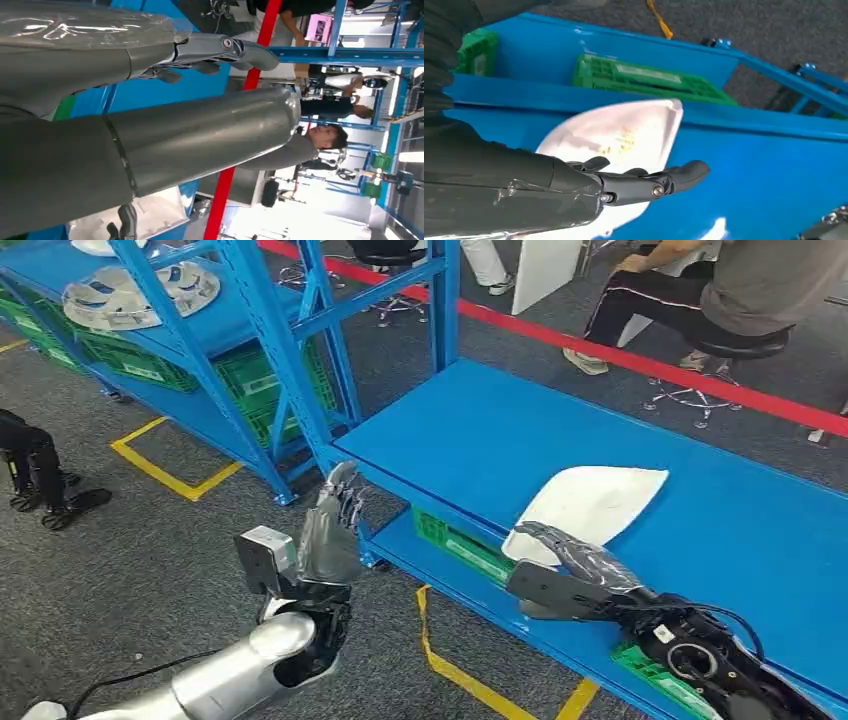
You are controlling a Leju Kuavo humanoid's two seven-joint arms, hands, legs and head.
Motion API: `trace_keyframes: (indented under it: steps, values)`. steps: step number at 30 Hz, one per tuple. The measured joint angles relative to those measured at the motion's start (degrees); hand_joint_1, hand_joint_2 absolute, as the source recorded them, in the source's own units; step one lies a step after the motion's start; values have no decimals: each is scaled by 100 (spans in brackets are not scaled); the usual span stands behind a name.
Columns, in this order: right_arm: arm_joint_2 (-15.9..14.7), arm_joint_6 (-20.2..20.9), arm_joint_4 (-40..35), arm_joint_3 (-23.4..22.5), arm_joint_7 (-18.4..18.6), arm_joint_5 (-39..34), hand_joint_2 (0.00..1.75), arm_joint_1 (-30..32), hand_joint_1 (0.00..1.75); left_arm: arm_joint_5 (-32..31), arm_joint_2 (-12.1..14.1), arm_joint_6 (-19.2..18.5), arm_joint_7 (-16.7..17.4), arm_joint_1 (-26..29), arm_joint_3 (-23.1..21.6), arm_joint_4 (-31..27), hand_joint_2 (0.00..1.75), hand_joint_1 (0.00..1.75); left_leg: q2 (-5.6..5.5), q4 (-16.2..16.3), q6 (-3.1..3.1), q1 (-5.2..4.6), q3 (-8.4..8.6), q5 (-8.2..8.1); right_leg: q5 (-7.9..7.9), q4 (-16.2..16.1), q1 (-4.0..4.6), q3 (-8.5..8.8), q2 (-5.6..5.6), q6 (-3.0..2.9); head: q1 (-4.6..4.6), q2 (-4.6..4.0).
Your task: Take the parts from the cabinet and place them on the table.
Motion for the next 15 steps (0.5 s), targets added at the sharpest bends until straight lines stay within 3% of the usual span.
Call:
trace_keyframes:
  steps: [15]
  values:
    - [-22,122,1208,4,-343,26,175,-537,0,85,-37,-79,-28,-33,0,59,0,0,-1,1,0,0,1,0,1,0,0,1,-1,0,0,0]
